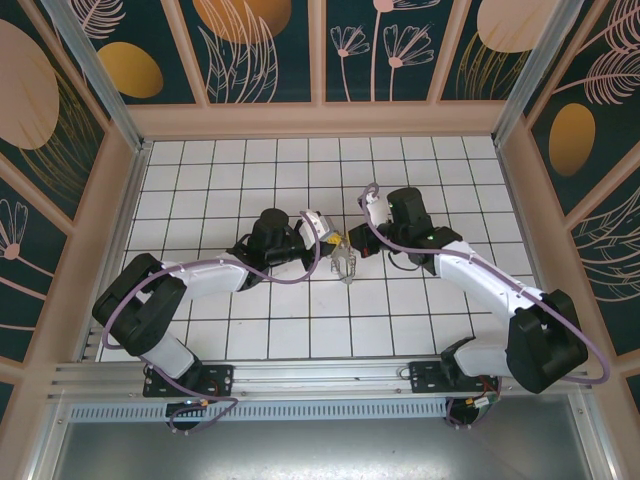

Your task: Put the keys on the keyring

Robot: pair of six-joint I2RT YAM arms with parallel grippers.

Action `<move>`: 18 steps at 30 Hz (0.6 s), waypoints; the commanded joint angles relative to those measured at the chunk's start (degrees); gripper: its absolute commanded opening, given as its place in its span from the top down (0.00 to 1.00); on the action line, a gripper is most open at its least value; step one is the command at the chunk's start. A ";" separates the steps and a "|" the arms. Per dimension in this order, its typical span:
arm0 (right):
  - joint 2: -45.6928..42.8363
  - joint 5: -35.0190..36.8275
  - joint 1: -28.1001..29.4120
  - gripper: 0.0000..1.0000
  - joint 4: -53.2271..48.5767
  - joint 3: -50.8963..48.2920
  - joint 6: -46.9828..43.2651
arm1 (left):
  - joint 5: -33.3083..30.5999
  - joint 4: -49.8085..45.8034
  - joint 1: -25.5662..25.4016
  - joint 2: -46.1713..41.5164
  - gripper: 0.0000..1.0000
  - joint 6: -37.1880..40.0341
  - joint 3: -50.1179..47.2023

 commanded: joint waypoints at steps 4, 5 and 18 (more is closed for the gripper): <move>-2.37 -2.90 -1.61 1.00 0.76 0.33 -2.13 | 1.67 -0.04 0.26 -0.07 1.00 0.68 0.95; -2.58 -3.48 -1.61 1.00 0.73 0.42 -2.24 | 2.35 -0.36 0.28 0.08 1.00 0.93 1.21; -10.12 8.64 -6.92 0.70 3.78 -1.84 3.28 | 9.58 -13.30 0.24 3.79 1.00 7.09 9.06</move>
